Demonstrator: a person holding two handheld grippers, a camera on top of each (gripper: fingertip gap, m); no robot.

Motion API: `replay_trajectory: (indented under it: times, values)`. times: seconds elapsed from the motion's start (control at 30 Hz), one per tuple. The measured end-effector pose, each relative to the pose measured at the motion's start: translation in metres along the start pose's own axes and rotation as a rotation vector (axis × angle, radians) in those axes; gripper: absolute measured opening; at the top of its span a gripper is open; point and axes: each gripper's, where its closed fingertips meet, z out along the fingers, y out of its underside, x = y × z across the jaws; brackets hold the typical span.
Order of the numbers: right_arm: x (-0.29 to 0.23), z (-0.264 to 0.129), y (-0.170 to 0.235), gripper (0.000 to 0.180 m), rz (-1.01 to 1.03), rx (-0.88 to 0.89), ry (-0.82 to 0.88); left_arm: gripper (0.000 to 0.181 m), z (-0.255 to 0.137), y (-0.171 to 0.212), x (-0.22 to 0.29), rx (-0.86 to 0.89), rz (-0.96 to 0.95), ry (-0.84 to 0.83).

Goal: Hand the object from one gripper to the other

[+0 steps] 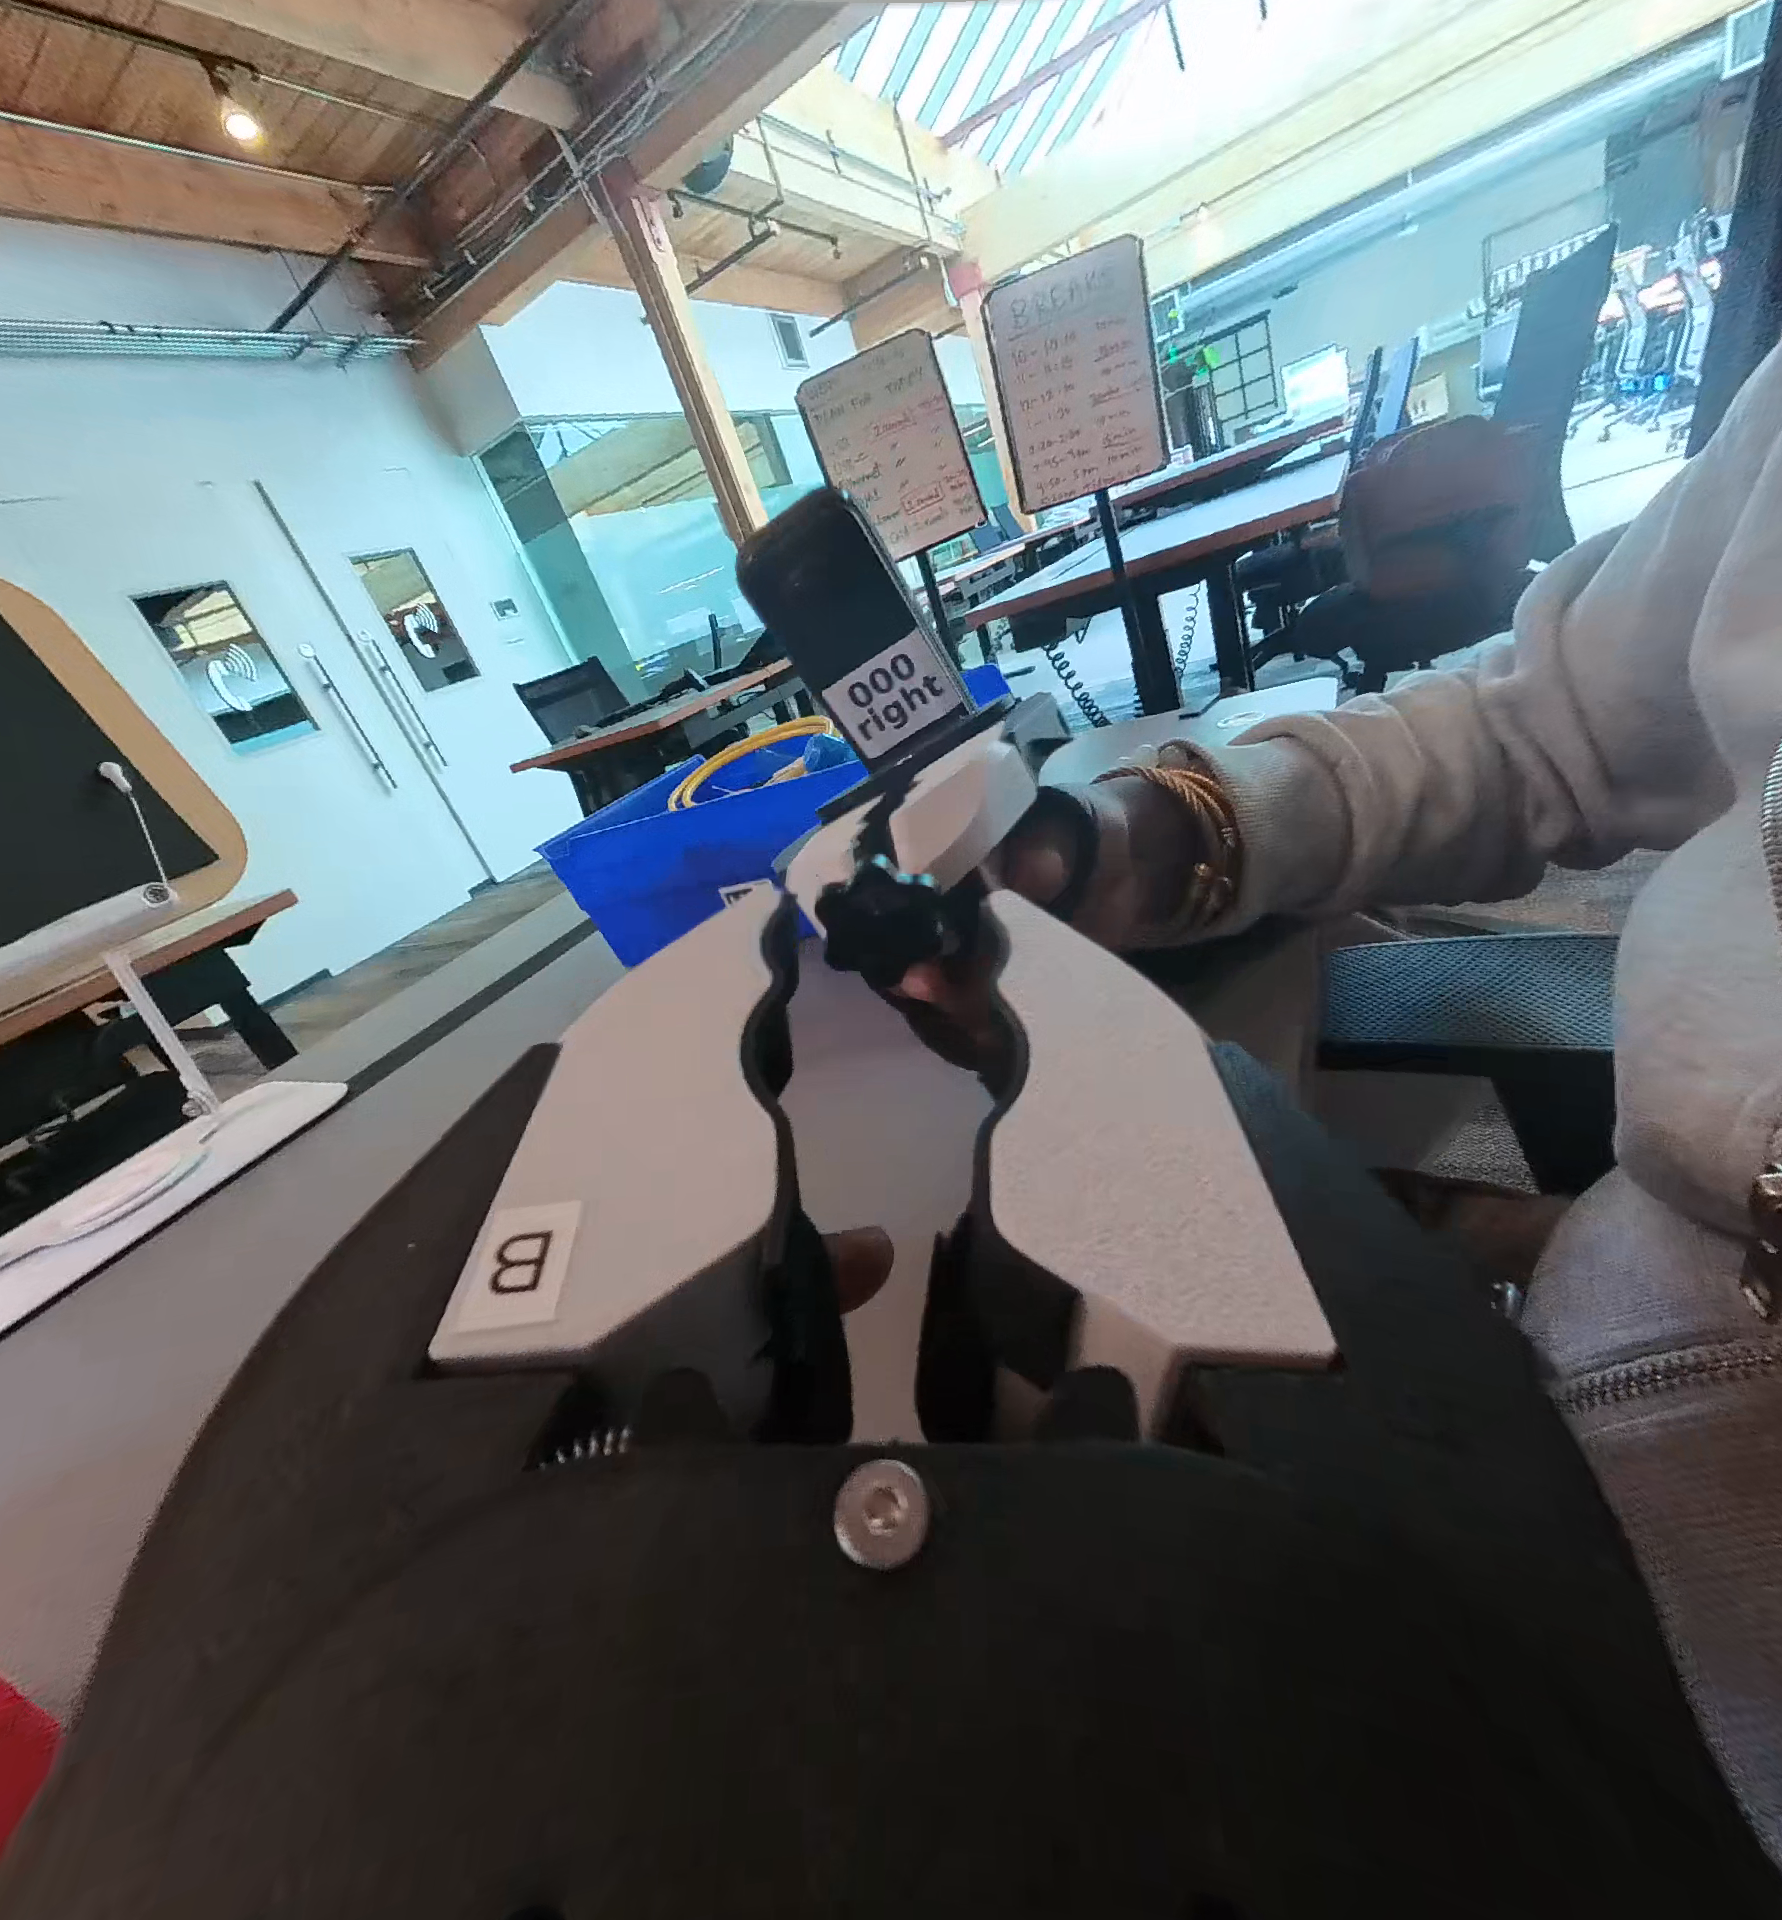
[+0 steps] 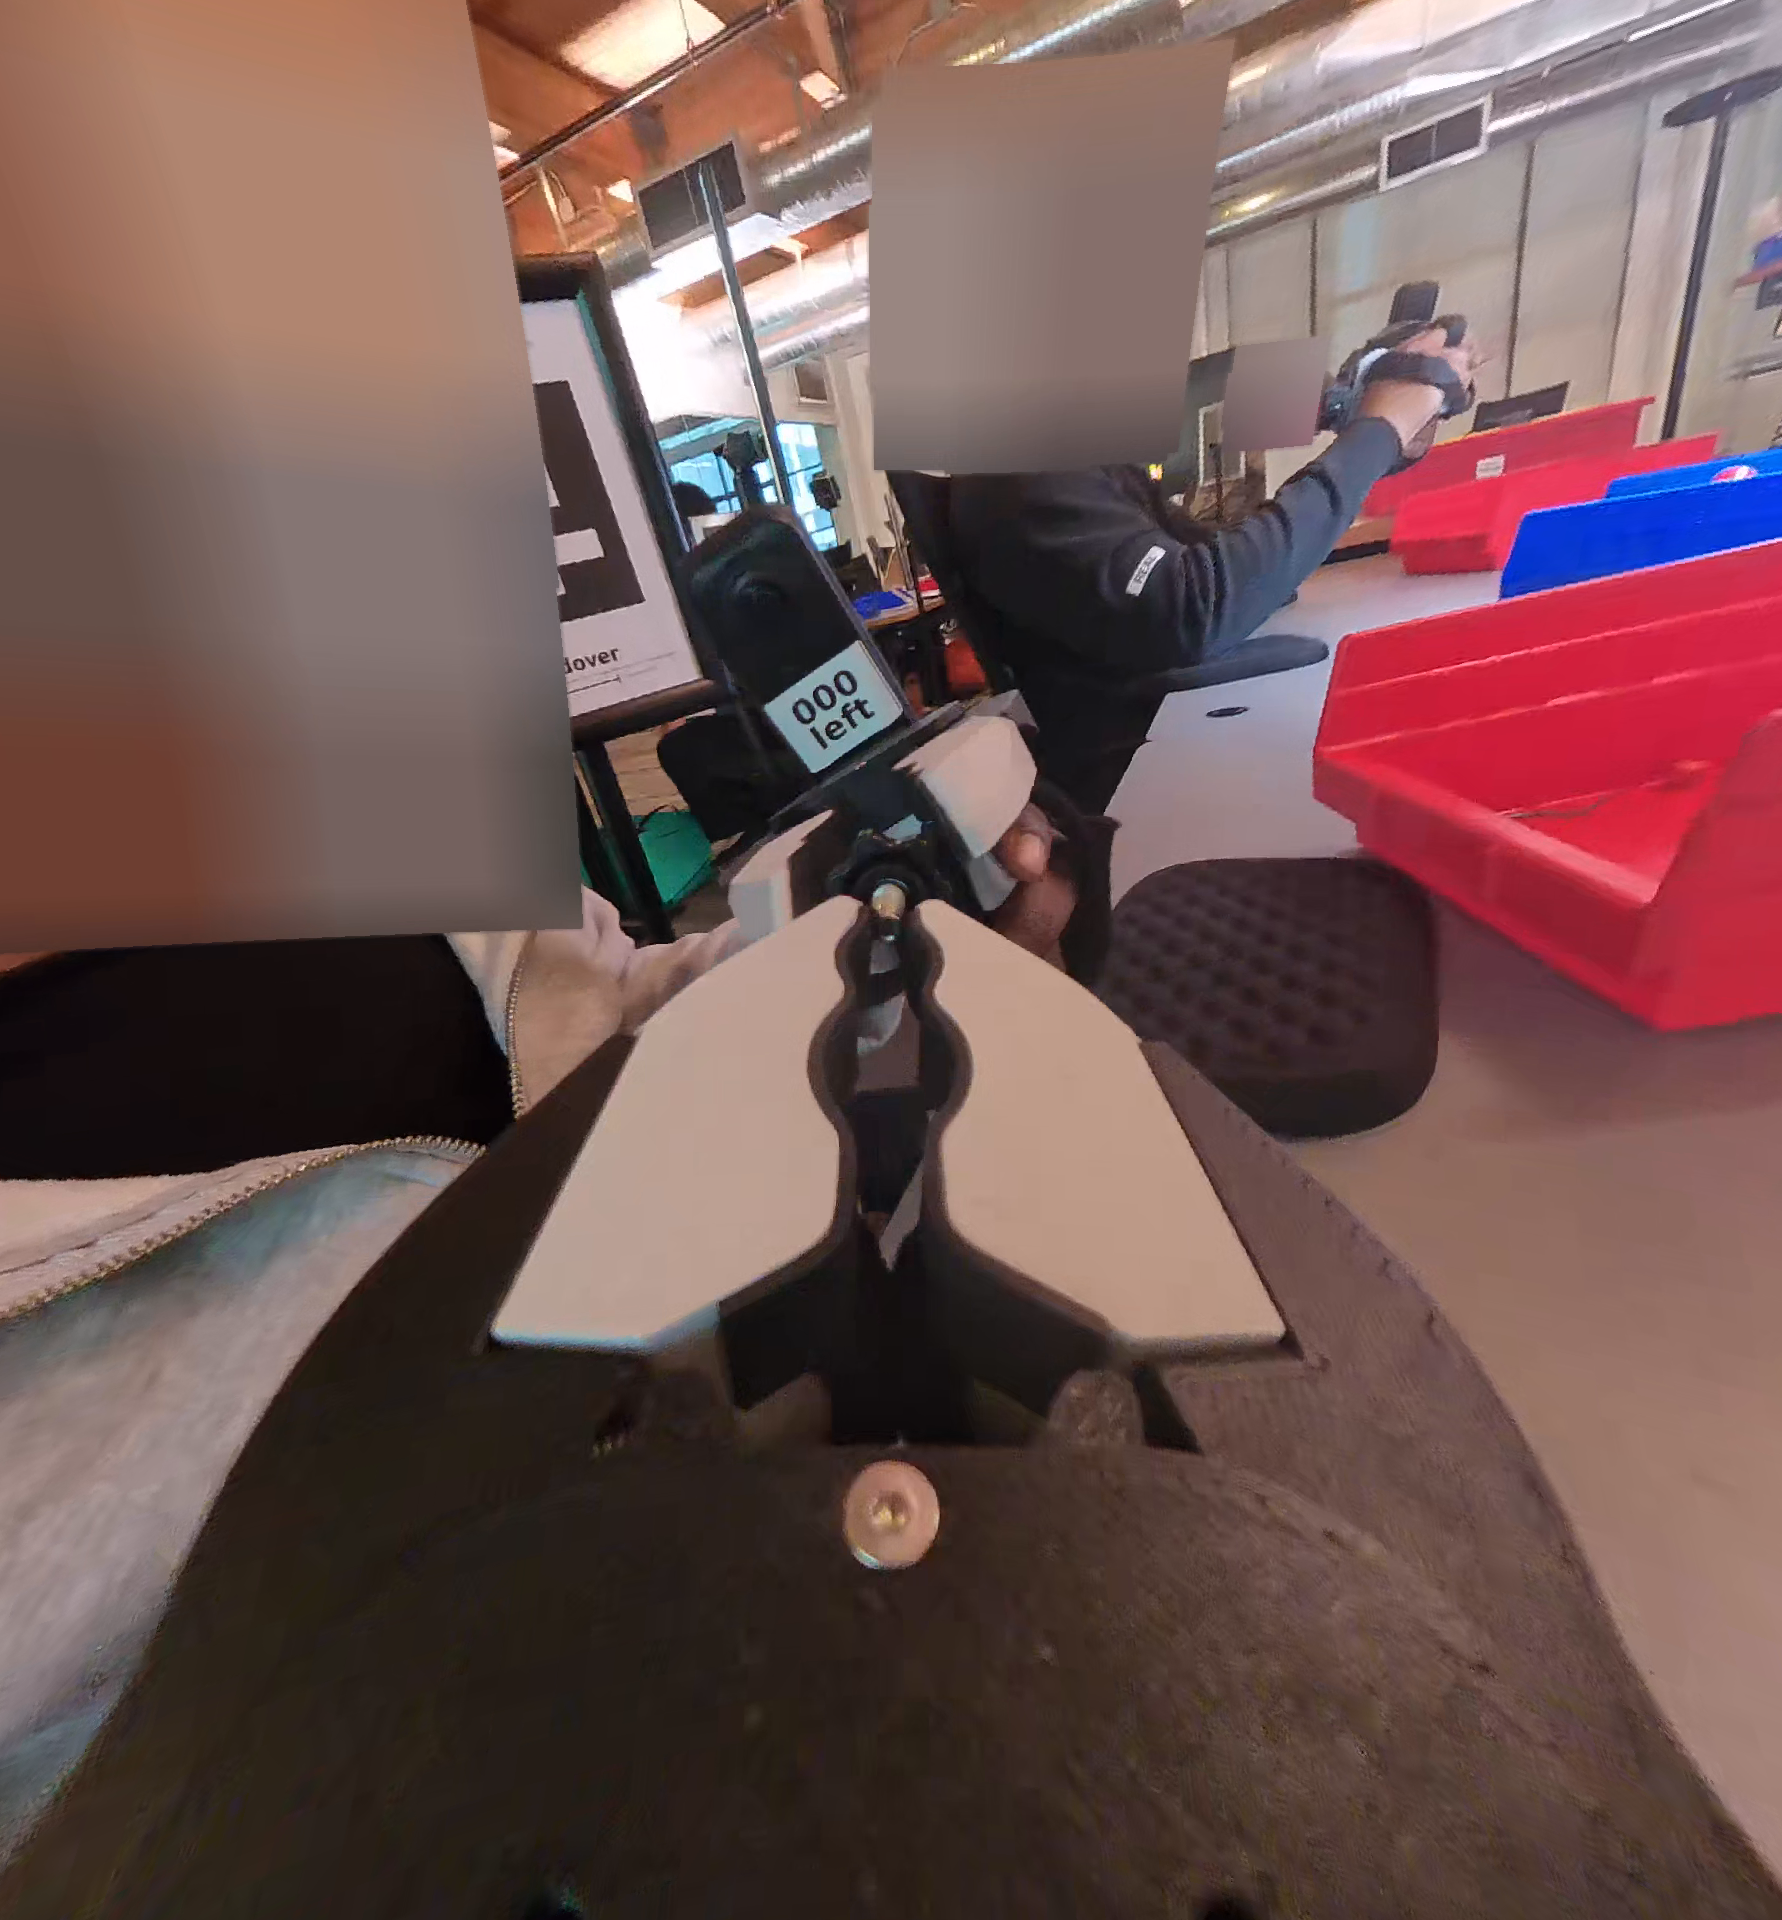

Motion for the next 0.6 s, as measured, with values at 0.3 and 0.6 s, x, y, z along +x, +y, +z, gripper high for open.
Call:
replay_trajectory:
  times: [0.3,0.6]
  values:
    - [0.002,0.001,-0.001,0.020,-0.260,-0.027,0.090,0.022,0.000,-0.001,-0.003,0.020,-0.318,0.058]
    - [-0.008,0.002,0.001,0.015,-0.946,-0.169,0.243,0.022,-0.002,0.003,0.009,0.020,-0.665,0.245]
